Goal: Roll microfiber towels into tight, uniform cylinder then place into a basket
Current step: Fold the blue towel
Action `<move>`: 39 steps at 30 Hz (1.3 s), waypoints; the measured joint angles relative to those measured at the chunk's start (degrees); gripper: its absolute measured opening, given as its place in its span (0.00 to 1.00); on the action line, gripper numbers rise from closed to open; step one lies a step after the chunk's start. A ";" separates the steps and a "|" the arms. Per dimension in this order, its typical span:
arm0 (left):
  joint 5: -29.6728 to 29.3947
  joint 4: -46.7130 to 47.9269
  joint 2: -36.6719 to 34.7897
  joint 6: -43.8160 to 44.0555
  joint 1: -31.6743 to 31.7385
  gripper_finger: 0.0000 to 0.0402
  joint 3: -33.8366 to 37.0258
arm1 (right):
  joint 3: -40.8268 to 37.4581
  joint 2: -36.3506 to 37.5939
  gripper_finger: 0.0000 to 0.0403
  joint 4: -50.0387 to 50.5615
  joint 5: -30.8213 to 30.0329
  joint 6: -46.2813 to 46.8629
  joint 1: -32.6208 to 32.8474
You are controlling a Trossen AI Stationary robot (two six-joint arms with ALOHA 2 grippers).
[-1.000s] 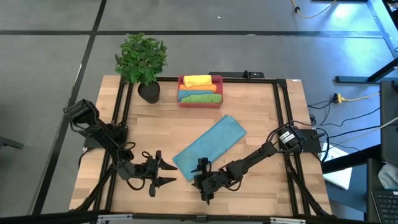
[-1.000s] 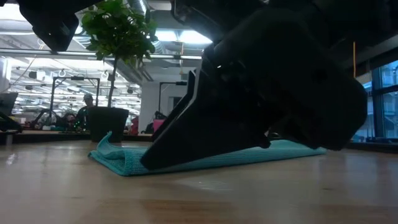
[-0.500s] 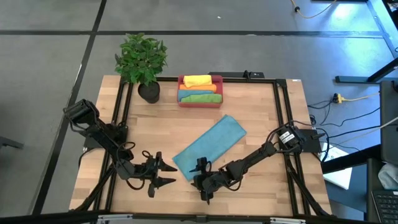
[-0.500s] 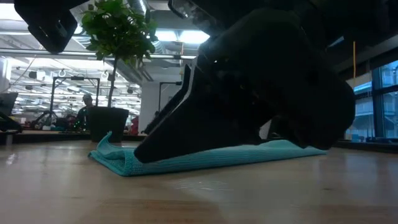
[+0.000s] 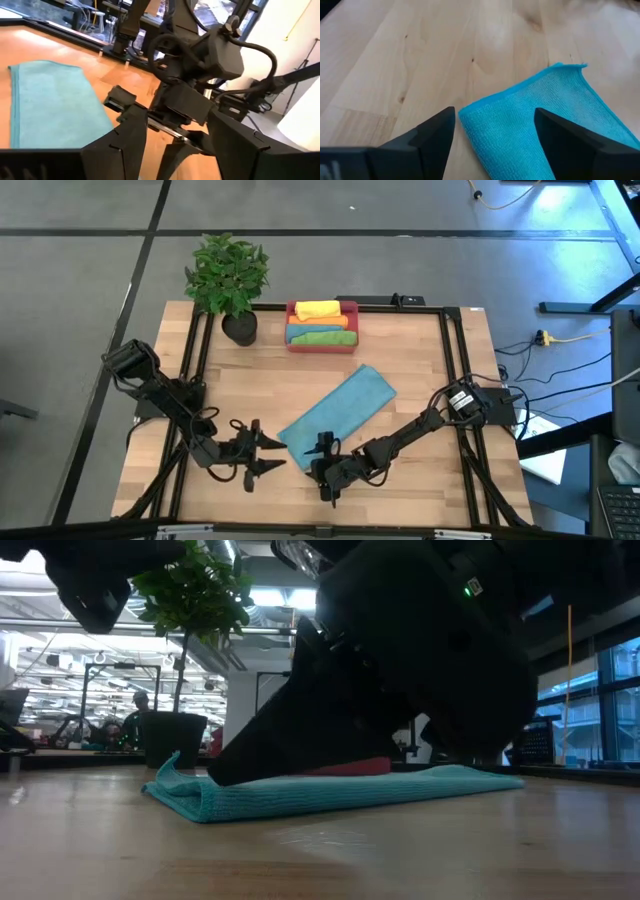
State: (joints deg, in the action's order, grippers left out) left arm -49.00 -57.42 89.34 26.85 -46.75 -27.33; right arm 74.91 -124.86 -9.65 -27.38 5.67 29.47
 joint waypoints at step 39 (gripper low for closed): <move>0.70 -0.06 0.00 -6.43 0.54 0.50 0.00 | 0.00 0.00 0.68 0.04 -1.40 -5.94 -2.97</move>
State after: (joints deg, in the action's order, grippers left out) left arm -48.29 -57.49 89.34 20.43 -46.22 -27.33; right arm 74.91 -124.86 -9.61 -28.77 -0.27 26.50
